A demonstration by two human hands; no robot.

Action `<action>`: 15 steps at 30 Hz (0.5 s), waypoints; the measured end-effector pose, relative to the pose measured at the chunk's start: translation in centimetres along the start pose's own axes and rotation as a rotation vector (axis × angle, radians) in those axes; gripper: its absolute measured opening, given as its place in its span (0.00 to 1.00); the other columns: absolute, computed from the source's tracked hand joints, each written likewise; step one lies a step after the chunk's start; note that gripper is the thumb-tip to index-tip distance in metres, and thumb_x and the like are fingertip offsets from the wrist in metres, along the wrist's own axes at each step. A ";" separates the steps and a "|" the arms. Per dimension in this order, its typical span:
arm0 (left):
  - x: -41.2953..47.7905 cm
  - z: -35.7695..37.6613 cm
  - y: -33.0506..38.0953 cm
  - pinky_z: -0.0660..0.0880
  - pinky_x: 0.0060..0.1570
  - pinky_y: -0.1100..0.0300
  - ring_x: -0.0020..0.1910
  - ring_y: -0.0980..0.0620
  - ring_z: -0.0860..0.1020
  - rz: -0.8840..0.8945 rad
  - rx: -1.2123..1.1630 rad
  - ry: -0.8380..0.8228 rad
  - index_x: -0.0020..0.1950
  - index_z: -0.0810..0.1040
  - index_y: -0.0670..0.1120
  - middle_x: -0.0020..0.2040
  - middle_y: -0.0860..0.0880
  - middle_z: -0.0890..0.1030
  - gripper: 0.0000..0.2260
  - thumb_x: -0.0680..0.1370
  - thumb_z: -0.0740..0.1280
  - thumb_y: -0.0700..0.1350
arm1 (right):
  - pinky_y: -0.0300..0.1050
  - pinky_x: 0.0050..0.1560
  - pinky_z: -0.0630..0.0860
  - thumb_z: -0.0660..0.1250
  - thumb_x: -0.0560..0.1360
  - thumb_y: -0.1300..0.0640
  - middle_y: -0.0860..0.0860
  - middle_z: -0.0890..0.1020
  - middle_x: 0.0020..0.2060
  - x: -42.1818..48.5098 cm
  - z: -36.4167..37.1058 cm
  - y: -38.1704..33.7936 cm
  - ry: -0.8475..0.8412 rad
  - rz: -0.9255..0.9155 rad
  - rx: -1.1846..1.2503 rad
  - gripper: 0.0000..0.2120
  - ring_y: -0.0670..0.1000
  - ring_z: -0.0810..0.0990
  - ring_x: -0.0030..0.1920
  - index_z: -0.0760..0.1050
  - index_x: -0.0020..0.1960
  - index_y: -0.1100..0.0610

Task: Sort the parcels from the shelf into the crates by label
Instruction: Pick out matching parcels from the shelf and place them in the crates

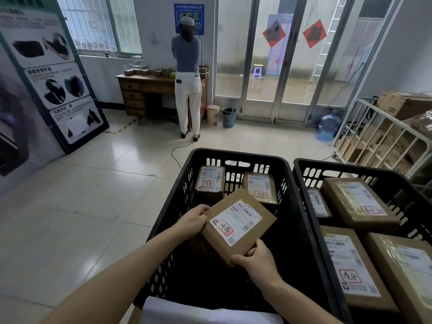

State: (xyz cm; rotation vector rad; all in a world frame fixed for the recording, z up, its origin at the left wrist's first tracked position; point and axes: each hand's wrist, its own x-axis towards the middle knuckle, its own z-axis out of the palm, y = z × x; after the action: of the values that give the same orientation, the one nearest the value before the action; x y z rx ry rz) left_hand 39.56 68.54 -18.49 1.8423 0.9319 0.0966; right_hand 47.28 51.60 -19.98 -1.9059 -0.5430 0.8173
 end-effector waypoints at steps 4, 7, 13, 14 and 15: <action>1.1 0.1 -1.5 0.73 0.59 0.55 0.57 0.50 0.75 0.000 0.005 0.175 0.65 0.71 0.44 0.59 0.46 0.77 0.14 0.80 0.58 0.43 | 0.31 0.32 0.69 0.72 0.68 0.64 0.47 0.72 0.38 0.3 1.1 -0.4 -0.049 -0.021 -0.010 0.19 0.43 0.74 0.38 0.67 0.55 0.61; 1.1 0.4 -2.1 0.70 0.61 0.55 0.64 0.47 0.71 -0.034 0.055 0.282 0.71 0.64 0.42 0.67 0.42 0.70 0.20 0.80 0.59 0.45 | 0.31 0.34 0.69 0.71 0.69 0.62 0.46 0.72 0.40 0.2 1.5 -0.6 -0.087 -0.029 -0.020 0.20 0.43 0.73 0.40 0.67 0.57 0.59; -2.5 0.6 -2.7 0.61 0.70 0.48 0.74 0.43 0.58 -0.057 0.206 0.287 0.76 0.45 0.42 0.75 0.40 0.56 0.44 0.73 0.68 0.58 | 0.31 0.39 0.69 0.70 0.72 0.58 0.54 0.70 0.54 2.7 -3.4 -1.9 0.111 -0.157 -0.291 0.21 0.48 0.73 0.47 0.67 0.62 0.59; -3.2 1.0 -3.0 0.63 0.69 0.49 0.72 0.43 0.61 -0.082 0.183 0.253 0.76 0.45 0.41 0.74 0.41 0.59 0.47 0.71 0.70 0.58 | 0.34 0.45 0.72 0.69 0.73 0.57 0.55 0.68 0.58 3.5 -4.3 -2.3 0.141 -0.160 -0.347 0.25 0.50 0.73 0.52 0.65 0.66 0.61; -3.8 1.4 -3.3 0.67 0.67 0.51 0.70 0.45 0.66 -0.123 0.123 0.222 0.75 0.47 0.39 0.71 0.42 0.65 0.47 0.69 0.72 0.57 | 0.39 0.53 0.72 0.68 0.74 0.56 0.57 0.67 0.62 4.5 -5.1 -2.6 0.144 -0.139 -0.403 0.28 0.53 0.71 0.58 0.62 0.69 0.62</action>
State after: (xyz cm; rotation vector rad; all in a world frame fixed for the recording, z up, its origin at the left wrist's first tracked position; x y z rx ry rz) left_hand 35.74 65.67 -20.58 1.9091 1.2268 0.1734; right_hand 53.96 52.72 -17.43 -2.2417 -0.7853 0.5007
